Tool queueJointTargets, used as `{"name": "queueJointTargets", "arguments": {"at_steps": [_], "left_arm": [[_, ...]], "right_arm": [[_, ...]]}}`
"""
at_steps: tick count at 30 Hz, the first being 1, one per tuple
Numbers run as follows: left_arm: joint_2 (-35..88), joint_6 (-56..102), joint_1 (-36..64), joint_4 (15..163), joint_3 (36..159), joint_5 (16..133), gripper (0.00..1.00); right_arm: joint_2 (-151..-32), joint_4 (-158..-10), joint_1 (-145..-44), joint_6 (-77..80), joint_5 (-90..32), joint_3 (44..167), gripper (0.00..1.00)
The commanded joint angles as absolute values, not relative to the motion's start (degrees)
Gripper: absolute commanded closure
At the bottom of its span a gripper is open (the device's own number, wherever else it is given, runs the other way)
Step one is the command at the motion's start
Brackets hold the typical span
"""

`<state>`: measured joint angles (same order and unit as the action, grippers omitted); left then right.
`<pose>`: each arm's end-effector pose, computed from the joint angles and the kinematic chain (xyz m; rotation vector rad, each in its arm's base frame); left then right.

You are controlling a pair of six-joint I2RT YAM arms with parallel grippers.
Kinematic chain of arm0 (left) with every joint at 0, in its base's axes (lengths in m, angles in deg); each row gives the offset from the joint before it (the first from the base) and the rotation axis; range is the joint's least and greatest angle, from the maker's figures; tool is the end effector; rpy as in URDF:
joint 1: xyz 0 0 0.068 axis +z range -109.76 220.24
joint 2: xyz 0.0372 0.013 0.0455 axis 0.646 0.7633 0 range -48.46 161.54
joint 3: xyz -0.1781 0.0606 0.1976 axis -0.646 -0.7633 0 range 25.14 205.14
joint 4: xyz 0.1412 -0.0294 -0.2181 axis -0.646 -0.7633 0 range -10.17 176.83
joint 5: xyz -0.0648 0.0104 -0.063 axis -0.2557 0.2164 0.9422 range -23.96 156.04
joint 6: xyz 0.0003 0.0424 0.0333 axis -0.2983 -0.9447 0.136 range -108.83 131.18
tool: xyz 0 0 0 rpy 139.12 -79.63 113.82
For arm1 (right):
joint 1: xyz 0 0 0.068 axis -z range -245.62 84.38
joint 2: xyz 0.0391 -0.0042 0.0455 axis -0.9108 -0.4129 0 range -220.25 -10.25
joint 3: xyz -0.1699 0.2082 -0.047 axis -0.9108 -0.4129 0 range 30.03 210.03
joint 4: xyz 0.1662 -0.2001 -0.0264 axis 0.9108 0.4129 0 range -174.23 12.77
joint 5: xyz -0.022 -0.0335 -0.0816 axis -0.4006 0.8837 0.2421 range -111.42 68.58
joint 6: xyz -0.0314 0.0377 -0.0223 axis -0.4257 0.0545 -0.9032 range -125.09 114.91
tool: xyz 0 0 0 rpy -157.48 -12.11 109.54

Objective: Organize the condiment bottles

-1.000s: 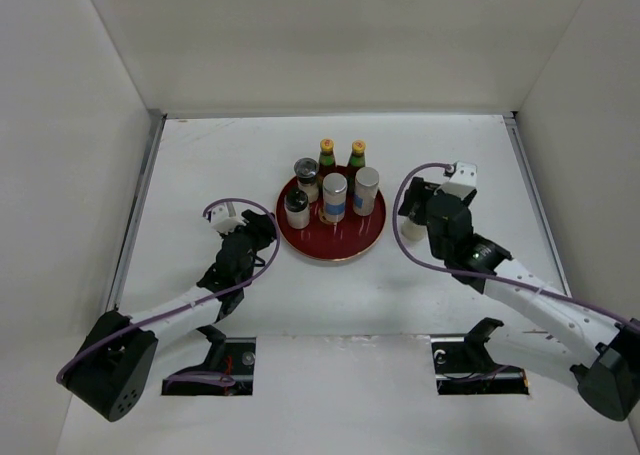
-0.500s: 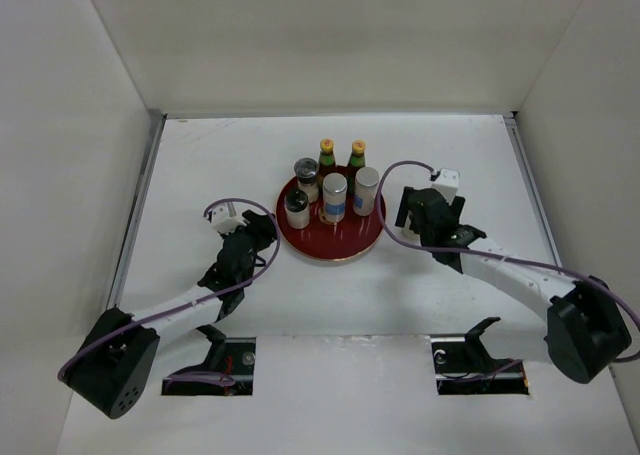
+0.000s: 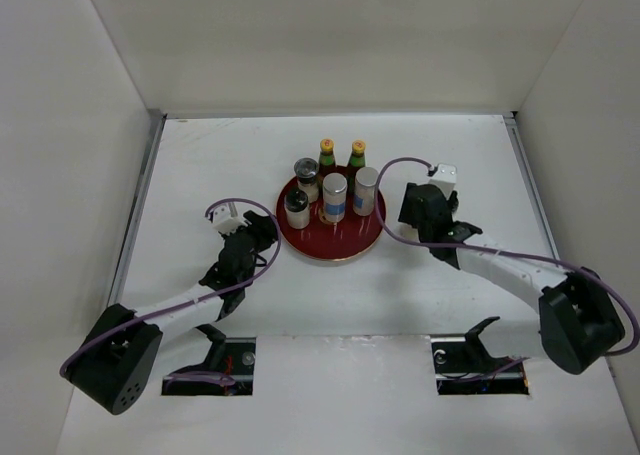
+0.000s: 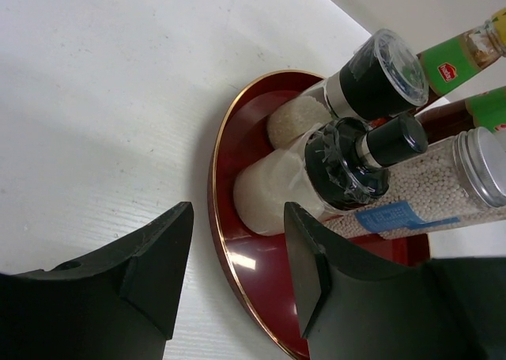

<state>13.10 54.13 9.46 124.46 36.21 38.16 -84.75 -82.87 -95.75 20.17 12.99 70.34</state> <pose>0.1798 -0.0877 0.1714 -0.5336 1.7142 -0.4929 0.2435 0.1181 0.2199 0.2387 2.0582 -0.0718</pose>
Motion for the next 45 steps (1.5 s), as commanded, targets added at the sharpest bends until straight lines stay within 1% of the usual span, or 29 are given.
{"name": "queueJointTargets", "arguments": {"at_steps": [1, 4, 7, 10, 15, 17, 21, 27, 31, 36, 38, 42, 45], "left_arm": [[12.89, 54.59, 9.44, 127.35, 36.48, 38.09, 0.52], [12.98, 54.94, 9.79, 127.35, 36.48, 38.62, 0.52], [12.89, 54.94, 9.52, 127.35, 36.39, 38.09, 0.52], [13.42, 55.03, 9.88, 127.35, 36.56, 38.53, 0.52], [12.54, 54.59, 9.87, 127.35, 36.3, 37.92, 0.5], [12.45, 54.85, 10.58, 127.09, 36.13, 38.27, 0.48], [11.13, 54.77, 10.58, 127.26, 35.69, 38.18, 0.46], [11.48, 55.03, 10.67, 127.35, 35.6, 38.36, 0.45], [12.01, 55.12, 11.19, 127.35, 35.69, 38.62, 0.44], [12.01, 55.21, 10.75, 127.35, 35.6, 38.18, 0.42], [12.19, 55.3, 11.28, 127.35, 35.6, 38.71, 0.41], [11.22, 54.95, 10.67, 127.35, 35.6, 38.01, 0.37], [11.66, 55.3, 11.19, 127.26, 35.51, 38.27, 0.34]], "right_arm": [[-77.94, -82.85, -99.4, 18.99, 16.01, 72.91, 0.39], [-75.03, -77.65, -101.86, 18.73, 15.76, 75.9, 0.4], [-74.67, -76.67, -106.69, 18.9, 14.62, 79.15, 0.4], [-79.75, -78.51, -111.34, 19.0, 11.37, 83.8, 0.4], [-89.95, -86.86, -117.59, 18.47, 6.8, 90.05, 0.39], [-93.9, -88.71, -118.83, 18.2, 5.04, 92.59, 0.39], [-100.5, -90.73, -120.41, 16.97, 5.47, 95.68, 0.38], [-106.05, -92.41, -120.68, 16.0, 5.47, 96.03, 0.37], [-107.98, -92.4, -121.03, 16.18, 5.56, 95.6, 0.32], [-104.92, -91.71, -121.56, 15.74, 5.56, 95.07, 0.12], [-101.5, -91.53, -121.56, 14.78, 5.38, 94.46, 0.08], [-92.63, -91.53, -120.95, 13.9, 6.0, 90.86, 0.05], [-86.03, -91.71, -115.51, 13.54, 8.54, 85.68, 0.05]]}}
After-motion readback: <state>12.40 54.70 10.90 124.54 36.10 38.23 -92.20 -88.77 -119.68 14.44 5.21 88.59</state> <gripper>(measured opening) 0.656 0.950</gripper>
